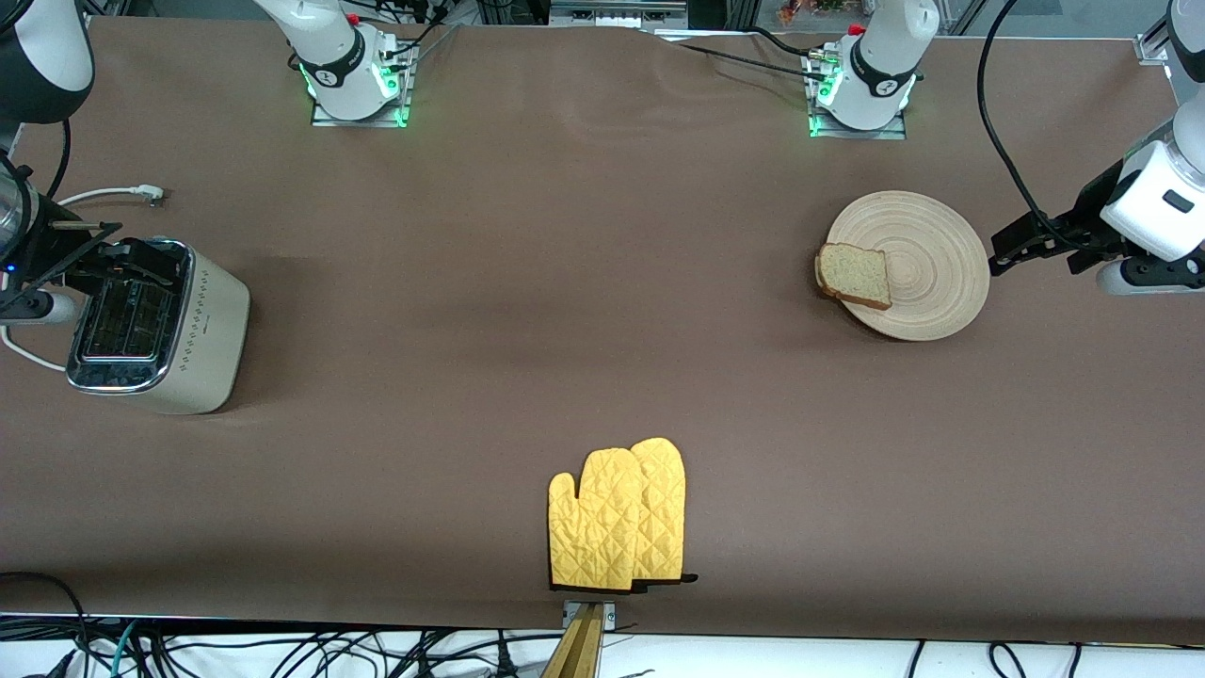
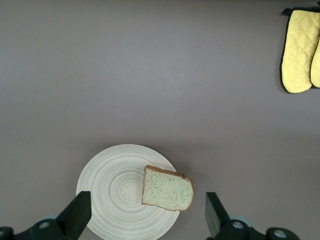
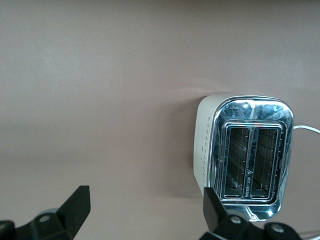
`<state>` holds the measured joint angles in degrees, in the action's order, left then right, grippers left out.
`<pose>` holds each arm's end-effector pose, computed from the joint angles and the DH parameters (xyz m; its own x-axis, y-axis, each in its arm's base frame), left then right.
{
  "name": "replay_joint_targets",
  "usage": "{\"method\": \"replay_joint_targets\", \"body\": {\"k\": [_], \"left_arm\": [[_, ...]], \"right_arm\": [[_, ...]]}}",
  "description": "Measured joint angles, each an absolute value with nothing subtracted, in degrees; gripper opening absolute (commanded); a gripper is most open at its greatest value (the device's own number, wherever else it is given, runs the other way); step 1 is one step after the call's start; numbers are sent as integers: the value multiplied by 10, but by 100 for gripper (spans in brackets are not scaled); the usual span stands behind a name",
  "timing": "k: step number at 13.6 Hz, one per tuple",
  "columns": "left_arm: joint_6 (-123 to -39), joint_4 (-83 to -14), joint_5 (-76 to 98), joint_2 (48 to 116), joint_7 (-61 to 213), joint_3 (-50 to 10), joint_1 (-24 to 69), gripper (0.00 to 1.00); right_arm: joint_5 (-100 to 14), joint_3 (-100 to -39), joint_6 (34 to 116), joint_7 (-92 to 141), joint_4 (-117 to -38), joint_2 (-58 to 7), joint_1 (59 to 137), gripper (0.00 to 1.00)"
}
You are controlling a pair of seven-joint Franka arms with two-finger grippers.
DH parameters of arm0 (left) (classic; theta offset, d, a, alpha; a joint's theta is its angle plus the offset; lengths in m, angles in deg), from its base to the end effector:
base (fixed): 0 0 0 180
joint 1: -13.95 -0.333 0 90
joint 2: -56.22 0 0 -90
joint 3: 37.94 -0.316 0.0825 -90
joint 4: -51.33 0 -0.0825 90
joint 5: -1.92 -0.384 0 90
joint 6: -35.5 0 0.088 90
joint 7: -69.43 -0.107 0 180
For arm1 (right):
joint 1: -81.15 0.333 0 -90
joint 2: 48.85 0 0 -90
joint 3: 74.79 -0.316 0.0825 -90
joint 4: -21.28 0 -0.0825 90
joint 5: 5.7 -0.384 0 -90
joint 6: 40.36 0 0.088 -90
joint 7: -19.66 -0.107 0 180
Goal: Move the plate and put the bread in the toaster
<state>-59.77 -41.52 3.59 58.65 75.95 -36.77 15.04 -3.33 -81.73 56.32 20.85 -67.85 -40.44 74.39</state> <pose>0.5732 -0.0253 0.5851 0.9970 0.0769 -0.0036 0.0770 -0.9966 0.0297 0.6055 -0.0068 0.5572 0.9995 0.0277 -0.0144 0.0280 -0.9993 0.0230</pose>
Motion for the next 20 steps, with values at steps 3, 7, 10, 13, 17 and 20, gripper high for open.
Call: {"method": "replay_joint_targets", "body": {"k": [3,7,10,13,17,20], "left_arm": [[-598,-415,36,587,760,-368,150,100],[-601,-405,36,587,760,-369,144,100],[-602,-398,36,588,760,-369,138,100],[-602,-394,36,590,760,-369,138,100],[-578,-394,36,602,760,-370,118,100],[-507,-394,36,619,760,-370,101,100]], "right_arm": [[-33,-817,563,208,-678,-404,745,100],[-33,-818,563,209,-678,-404,747,100],[-33,-818,563,209,-678,-404,747,100],[-33,-818,563,209,-678,-404,747,100],[-33,-818,563,209,-678,-404,747,100],[-33,-818,563,209,-678,-404,747,100]]}}
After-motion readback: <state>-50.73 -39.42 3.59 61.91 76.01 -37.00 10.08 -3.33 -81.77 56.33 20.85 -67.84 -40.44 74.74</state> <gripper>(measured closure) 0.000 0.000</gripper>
